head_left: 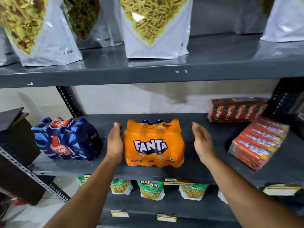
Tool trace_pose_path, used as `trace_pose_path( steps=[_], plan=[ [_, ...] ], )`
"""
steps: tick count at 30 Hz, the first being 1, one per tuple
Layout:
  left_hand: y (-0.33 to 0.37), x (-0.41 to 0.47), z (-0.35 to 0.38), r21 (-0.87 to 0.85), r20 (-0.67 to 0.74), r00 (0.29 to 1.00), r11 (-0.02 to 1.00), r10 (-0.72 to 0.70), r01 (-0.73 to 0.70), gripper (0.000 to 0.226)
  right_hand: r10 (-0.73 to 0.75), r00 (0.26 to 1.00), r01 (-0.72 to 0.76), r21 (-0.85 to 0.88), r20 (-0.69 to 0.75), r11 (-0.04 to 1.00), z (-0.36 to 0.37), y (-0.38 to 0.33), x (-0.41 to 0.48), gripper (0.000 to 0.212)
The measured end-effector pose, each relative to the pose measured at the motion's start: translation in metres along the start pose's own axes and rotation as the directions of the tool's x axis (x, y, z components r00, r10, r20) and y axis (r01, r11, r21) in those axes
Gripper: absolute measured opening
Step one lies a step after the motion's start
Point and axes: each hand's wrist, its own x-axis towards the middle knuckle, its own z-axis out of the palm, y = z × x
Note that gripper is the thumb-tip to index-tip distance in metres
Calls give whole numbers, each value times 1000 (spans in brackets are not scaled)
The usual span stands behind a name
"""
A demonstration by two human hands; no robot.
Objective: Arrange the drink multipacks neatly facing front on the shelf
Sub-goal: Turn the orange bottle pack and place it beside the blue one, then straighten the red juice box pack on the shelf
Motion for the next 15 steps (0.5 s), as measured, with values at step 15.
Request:
trace_pose_path(
  steps=[15],
  plan=[
    [-38, -134, 266, 490, 658, 708, 567, 259, -662, 82, -66, 885, -35, -207, -460, 978, -265, -7, 117, 30]
  ],
)
